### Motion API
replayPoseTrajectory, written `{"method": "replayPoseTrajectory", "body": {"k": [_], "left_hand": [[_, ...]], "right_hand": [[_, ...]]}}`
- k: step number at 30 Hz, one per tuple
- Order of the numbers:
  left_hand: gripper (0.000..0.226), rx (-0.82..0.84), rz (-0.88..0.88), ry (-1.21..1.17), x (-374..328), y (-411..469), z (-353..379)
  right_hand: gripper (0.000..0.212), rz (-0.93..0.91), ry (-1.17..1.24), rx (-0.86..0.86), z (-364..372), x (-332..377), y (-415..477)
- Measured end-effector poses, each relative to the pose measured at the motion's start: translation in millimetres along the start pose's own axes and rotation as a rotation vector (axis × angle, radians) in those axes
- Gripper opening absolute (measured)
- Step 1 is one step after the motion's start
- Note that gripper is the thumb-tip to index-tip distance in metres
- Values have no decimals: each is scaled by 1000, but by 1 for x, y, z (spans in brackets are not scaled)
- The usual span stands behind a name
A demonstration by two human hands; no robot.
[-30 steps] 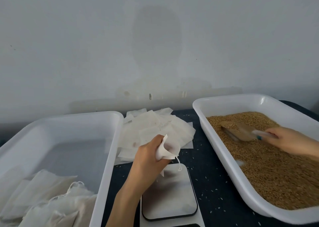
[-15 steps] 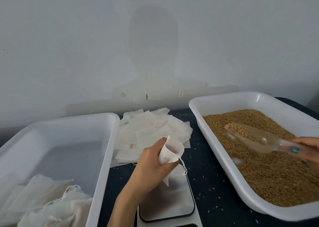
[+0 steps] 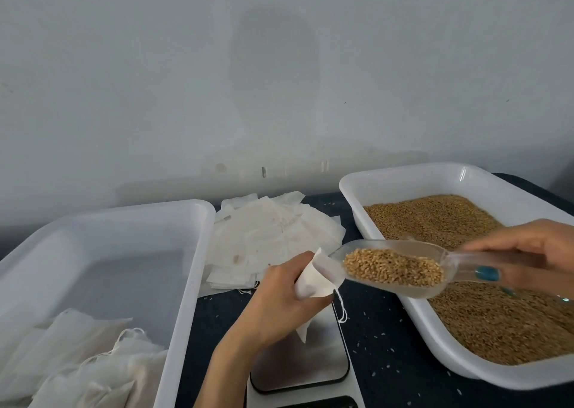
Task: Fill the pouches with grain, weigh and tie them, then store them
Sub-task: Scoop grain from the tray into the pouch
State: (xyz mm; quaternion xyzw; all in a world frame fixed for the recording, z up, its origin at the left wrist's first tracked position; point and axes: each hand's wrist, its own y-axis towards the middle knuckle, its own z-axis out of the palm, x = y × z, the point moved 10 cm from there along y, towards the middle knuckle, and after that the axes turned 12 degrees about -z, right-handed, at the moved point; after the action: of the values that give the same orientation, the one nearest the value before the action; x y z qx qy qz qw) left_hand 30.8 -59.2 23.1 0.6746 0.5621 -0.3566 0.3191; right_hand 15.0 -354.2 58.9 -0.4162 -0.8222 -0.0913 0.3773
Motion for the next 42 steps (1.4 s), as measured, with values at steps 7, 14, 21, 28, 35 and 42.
{"method": "replayPoseTrajectory", "body": {"k": [7, 14, 21, 28, 35, 42], "left_hand": [[34, 28, 2, 11, -4, -2, 4], [35, 46, 12, 27, -8, -2, 9], [32, 40, 11, 47, -8, -2, 9], [35, 40, -18, 7, -9, -3, 7], [39, 24, -35, -24, -14, -6, 4], [34, 38, -34, -52, -18, -8, 4]], "right_hand": [[57, -81, -330, 20, -17, 79, 21], [60, -183, -339, 75, -36, 124, 54], [62, -207, -438, 155, -40, 141, 71], [63, -218, -434, 153, -43, 143, 72], [62, -232, -417, 110, -50, 145, 67], [61, -187, -383, 93, -53, 128, 59]]}}
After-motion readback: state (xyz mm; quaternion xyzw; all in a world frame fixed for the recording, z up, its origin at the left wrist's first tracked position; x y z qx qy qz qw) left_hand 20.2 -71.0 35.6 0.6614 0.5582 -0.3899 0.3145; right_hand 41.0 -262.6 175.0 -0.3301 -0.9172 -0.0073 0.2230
